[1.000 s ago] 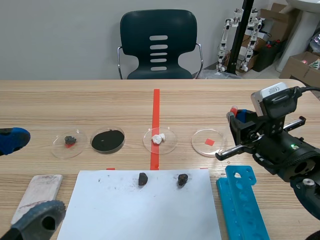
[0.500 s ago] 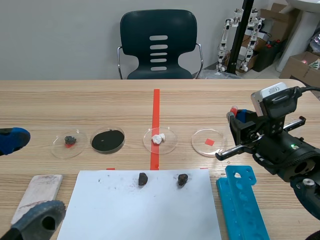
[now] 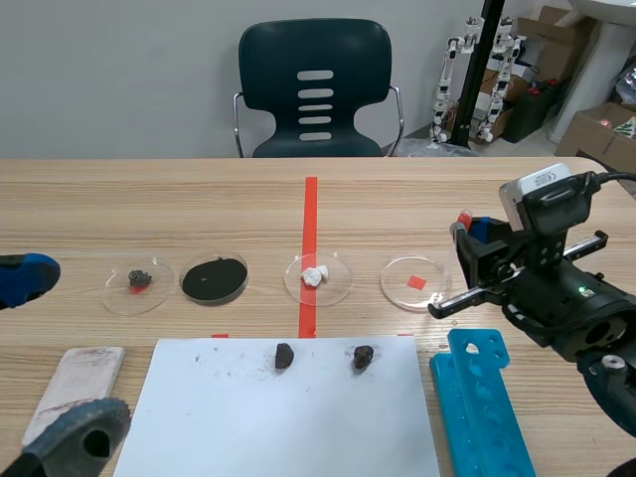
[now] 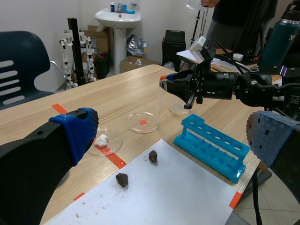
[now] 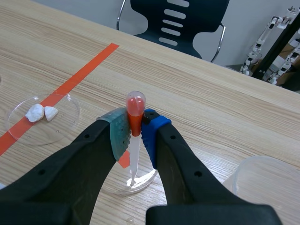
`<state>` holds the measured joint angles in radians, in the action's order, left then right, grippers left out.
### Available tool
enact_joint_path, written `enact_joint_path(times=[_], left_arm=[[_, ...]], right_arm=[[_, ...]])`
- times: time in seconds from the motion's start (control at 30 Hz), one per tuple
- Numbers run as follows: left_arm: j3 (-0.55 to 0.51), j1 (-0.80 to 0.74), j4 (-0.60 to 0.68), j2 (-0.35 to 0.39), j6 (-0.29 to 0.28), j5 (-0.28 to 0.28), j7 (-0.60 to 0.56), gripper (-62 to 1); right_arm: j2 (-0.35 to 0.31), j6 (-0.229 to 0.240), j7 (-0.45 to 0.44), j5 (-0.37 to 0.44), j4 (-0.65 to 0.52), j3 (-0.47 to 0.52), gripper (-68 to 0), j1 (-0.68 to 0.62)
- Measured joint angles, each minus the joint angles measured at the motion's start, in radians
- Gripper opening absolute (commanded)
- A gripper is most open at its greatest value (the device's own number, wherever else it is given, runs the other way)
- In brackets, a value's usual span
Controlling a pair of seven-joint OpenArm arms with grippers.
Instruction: Draw acid from the petri dish
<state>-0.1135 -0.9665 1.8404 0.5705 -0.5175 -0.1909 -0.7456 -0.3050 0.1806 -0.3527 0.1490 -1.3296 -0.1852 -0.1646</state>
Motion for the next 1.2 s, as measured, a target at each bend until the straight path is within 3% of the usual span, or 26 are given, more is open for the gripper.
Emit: enact_joint_path(times=[0.4,0.8,1.2], left_arm=[[0.000,0.000,0.000,0.000,0.000,0.000,0.000,1.4],[0.000,0.000,0.000,0.000,0.000,0.000,0.000,1.4],[0.000,0.000,0.000,0.000,0.000,0.000,0.000,1.4]], right_arm=[[0.000,0.000,0.114,0.001,-0.144,0.038,-59.6,-0.005],[0.000,0.001,0.128,0.016,-0.347,0.080,-59.6,-0.120],[0.000,0.001,0.169,0.035,-0.410,0.081,-59.6,-0.150]])
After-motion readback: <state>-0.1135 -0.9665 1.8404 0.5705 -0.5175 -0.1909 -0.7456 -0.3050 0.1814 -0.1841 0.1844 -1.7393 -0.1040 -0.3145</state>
